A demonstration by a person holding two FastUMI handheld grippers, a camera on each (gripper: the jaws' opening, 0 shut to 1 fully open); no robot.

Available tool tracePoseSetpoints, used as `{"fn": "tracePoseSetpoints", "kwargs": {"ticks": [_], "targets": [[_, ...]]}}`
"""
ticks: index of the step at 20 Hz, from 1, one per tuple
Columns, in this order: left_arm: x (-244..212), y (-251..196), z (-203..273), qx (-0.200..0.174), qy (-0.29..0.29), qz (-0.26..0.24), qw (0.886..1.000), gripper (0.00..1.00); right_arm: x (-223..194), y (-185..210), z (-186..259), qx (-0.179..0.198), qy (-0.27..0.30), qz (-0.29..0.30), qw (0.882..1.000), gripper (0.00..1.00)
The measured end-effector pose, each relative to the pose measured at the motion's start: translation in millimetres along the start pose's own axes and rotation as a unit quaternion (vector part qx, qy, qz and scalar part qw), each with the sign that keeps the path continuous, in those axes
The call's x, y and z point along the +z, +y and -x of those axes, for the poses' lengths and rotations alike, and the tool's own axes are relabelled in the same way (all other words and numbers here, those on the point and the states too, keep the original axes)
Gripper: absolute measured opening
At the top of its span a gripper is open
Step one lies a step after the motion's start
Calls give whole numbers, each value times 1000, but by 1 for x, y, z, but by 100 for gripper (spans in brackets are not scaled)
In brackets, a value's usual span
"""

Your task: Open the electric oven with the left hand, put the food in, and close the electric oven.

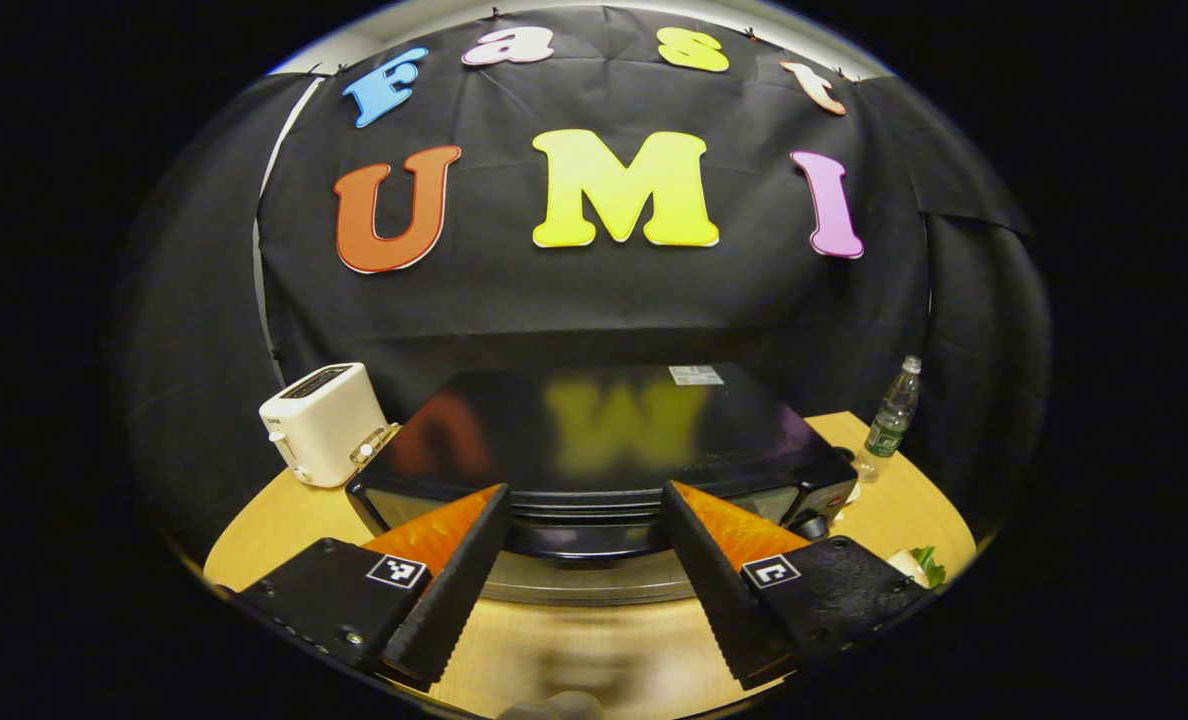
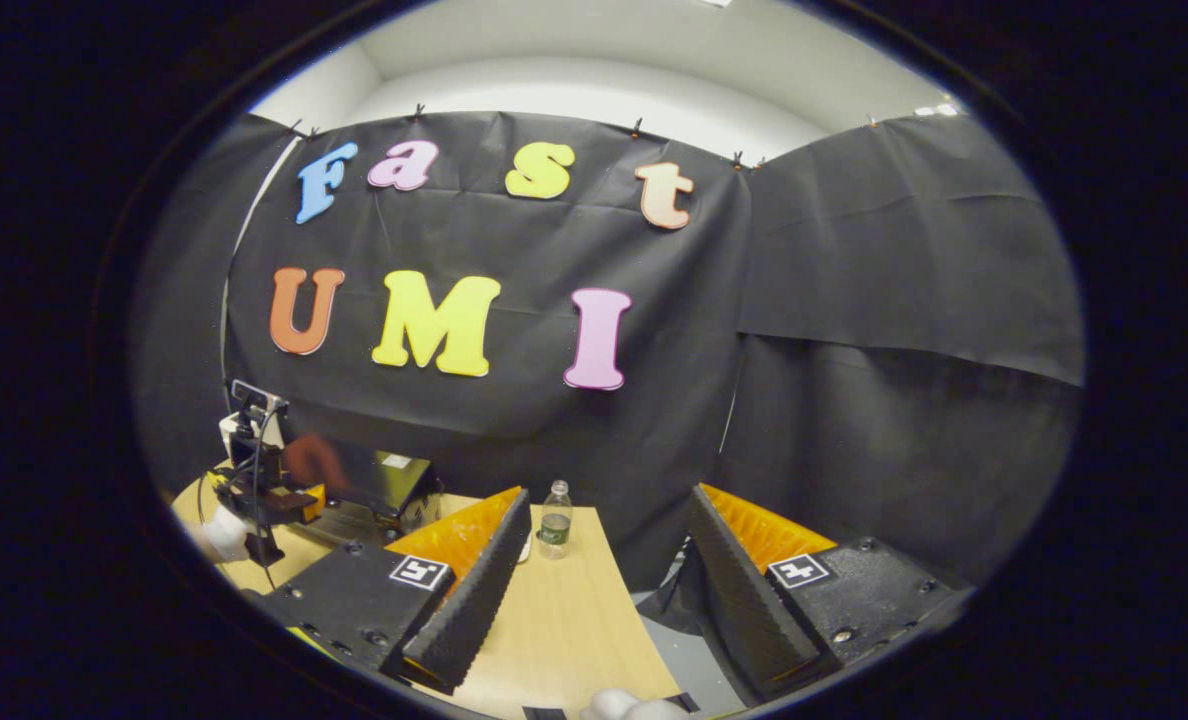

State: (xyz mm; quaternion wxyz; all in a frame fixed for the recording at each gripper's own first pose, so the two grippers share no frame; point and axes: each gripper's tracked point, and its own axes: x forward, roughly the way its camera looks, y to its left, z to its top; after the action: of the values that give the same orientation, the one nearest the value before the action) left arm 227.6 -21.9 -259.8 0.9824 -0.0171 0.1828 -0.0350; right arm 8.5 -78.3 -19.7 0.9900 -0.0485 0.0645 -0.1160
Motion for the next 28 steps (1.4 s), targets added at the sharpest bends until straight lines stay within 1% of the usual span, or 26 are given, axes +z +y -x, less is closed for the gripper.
{"fn": "tracePoseSetpoints", "kwargs": {"ticks": [1, 2, 3, 4, 5, 7, 11, 12, 13, 14, 17, 18, 19, 20, 21, 28], "targets": [[-6, -1, 1, 0, 12, 4, 1000, 97, 2, 3, 0, 2, -3, 1, 1000, 100], [-2, -2, 5, -1, 3, 4, 1000, 98, 4, 4, 0, 2, -5, 0, 1000, 92], [-5, -2, 1, 0, 9, 2, 1000, 91, 2, 5, 0, 4, -5, 0, 1000, 100], [-5, 0, 3, -1, 6, 0, 1000, 98, 1, 6, 1, 7, -5, -2, 1000, 92], [-5, 0, 3, -1, 7, 1, 1000, 99, 1, 6, 1, 7, -5, -3, 1000, 100], [-5, -1, 5, -2, 6, 1, 1000, 99, 0, 8, 1, 9, -4, -5, 1000, 100], [-15, -1, 25, -1, 6, 2, 1000, 99, -7, 11, 5, 13, -2, 1, 1000, 100], [-21, -1, 29, -2, 8, 2, 1000, 99, -9, 13, 7, 16, 0, -2, 1000, 92], [-24, -2, 36, -2, 7, 0, 1000, 99, -12, 15, 7, 19, 2, -5, 1000, 92], [-31, -2, 43, -1, 10, 3, 1000, 99, -13, 17, 8, 21, 4, -8, 1000, 100], [-52, -5, 63, 1, 22, 1, 1000, 99, -22, 18, 13, 24, 10, -14, 1000, 100], [-58, -4, 69, 1, 24, 3, 1000, 99, -25, 20, 15, 27, 14, -16, 999, 92], [-66, -5, 73, 0, 31, 3, 1000, 99, -28, 21, 18, 28, 14, -17, 999, 100], [-74, -6, 79, -1, 35, 4, 999, 98, -30, 21, 21, 28, 16, -16, 999, 92], [-81, -6, 82, -1, 39, 3, 999, 99, -33, 21, 23, 29, 18, -13, 999, 100], [-136, -9, 104, -4, 83, 3, 996, 98, -51, 16, 42, 27, 34, -13, 999, 100]]}}
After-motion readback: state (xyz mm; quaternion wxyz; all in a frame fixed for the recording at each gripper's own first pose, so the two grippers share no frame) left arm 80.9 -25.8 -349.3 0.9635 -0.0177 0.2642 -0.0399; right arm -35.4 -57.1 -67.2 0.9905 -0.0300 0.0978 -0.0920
